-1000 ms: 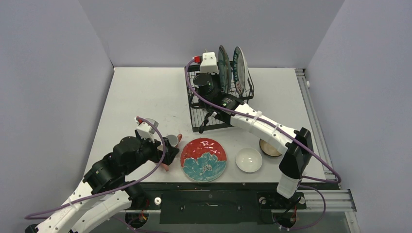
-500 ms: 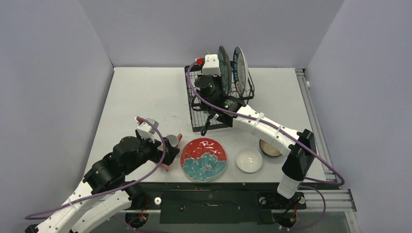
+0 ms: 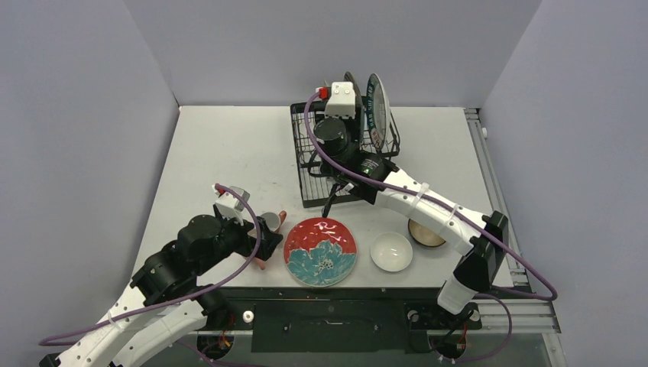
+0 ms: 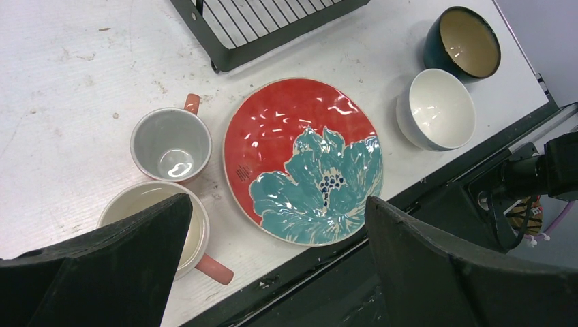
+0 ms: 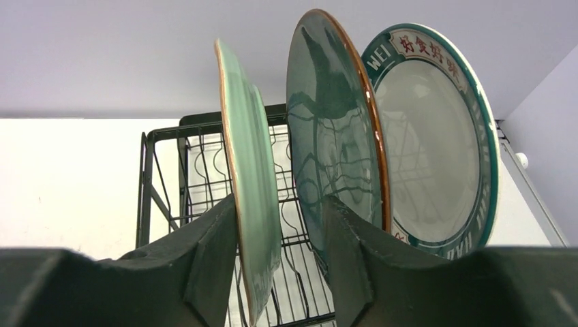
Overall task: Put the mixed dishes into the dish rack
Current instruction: Insert the plate into the dish rack, then pick up the plate from the corner of the board.
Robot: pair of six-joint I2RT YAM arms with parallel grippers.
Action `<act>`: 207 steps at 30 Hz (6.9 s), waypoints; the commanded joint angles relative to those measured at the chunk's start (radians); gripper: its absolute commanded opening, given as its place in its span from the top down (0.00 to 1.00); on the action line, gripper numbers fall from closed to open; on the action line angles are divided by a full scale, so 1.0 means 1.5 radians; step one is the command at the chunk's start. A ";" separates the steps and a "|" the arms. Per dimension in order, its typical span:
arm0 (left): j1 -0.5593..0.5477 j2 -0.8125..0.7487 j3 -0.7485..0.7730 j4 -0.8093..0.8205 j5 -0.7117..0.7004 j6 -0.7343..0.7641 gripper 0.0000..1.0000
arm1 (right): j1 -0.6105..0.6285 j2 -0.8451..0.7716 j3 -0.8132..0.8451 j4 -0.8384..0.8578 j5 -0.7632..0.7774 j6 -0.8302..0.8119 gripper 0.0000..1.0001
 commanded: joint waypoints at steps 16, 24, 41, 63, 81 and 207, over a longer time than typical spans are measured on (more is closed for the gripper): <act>0.005 0.002 0.002 0.034 0.010 0.008 0.04 | 0.010 -0.145 0.026 -0.091 -0.101 0.059 0.49; 0.005 0.016 0.004 0.034 0.014 0.004 0.04 | 0.008 -0.214 -0.026 -0.175 -0.170 0.096 0.48; 0.004 0.068 0.046 0.005 0.056 -0.039 0.04 | -0.093 -0.394 -0.264 -0.223 -0.429 0.191 0.48; -0.173 0.207 0.024 0.024 0.016 -0.240 0.02 | -0.131 -0.416 -0.479 -0.218 -0.627 0.242 0.43; -0.199 0.244 -0.022 -0.048 -0.067 -0.481 0.31 | -0.132 -0.353 -0.532 -0.182 -0.668 0.263 0.45; -0.130 0.353 -0.318 0.155 -0.042 -0.562 1.00 | -0.163 -0.091 -0.523 -0.156 -0.775 0.183 0.48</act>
